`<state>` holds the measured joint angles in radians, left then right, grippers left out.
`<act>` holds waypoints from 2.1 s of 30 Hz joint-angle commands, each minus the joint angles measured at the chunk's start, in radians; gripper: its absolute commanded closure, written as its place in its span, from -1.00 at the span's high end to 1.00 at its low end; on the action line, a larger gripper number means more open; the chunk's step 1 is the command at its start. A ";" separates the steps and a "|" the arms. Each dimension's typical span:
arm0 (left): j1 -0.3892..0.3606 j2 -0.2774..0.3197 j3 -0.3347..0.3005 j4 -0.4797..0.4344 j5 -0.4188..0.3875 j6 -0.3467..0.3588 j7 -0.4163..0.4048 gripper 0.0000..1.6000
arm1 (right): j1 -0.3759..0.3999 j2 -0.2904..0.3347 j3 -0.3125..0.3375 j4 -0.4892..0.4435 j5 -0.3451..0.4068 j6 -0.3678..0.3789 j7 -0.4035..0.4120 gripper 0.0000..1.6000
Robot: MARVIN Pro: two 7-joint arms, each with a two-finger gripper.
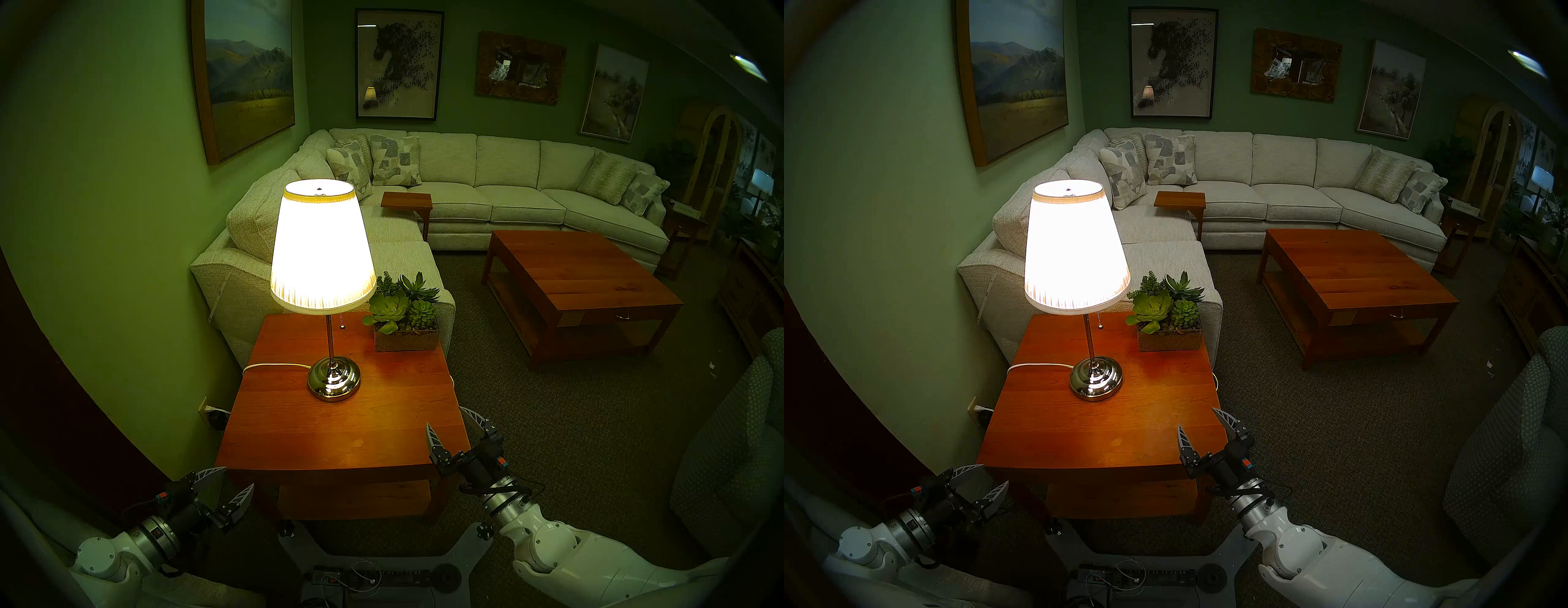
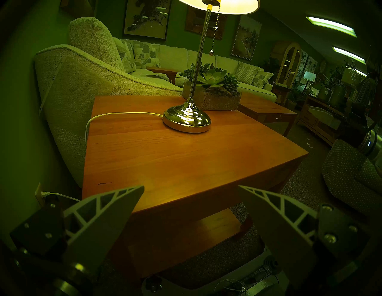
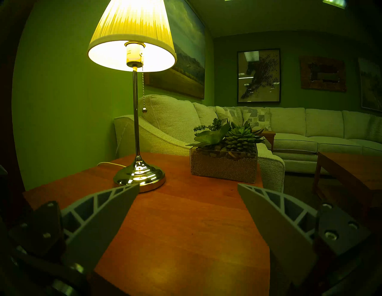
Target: Pull on string to turn off lamp
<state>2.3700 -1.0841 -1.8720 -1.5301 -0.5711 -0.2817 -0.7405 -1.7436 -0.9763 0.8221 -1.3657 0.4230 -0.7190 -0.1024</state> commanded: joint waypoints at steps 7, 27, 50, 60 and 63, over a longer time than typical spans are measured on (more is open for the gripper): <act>-0.004 0.003 -0.004 -0.011 -0.002 -0.004 -0.002 1.00 | 0.175 -0.131 -0.006 0.008 -0.078 0.054 0.014 1.00; -0.006 0.004 -0.003 -0.008 -0.002 -0.004 -0.002 1.00 | 0.347 -0.364 0.074 0.112 -0.184 0.225 0.082 1.00; -0.007 0.004 -0.001 -0.006 -0.003 -0.005 -0.002 1.00 | 0.473 -0.581 -0.006 0.379 -0.277 0.171 -0.031 1.00; -0.007 0.005 -0.001 -0.005 -0.003 -0.005 -0.002 1.00 | 0.504 -0.655 -0.042 0.495 -0.344 0.104 -0.132 1.00; -0.007 0.005 -0.001 -0.005 -0.003 -0.005 -0.002 1.00 | 0.522 -0.678 -0.072 0.544 -0.389 0.068 -0.187 1.00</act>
<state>2.3674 -1.0816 -1.8674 -1.5204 -0.5708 -0.2818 -0.7411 -1.2884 -1.5778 0.7750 -0.8433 0.0952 -0.5818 -0.2203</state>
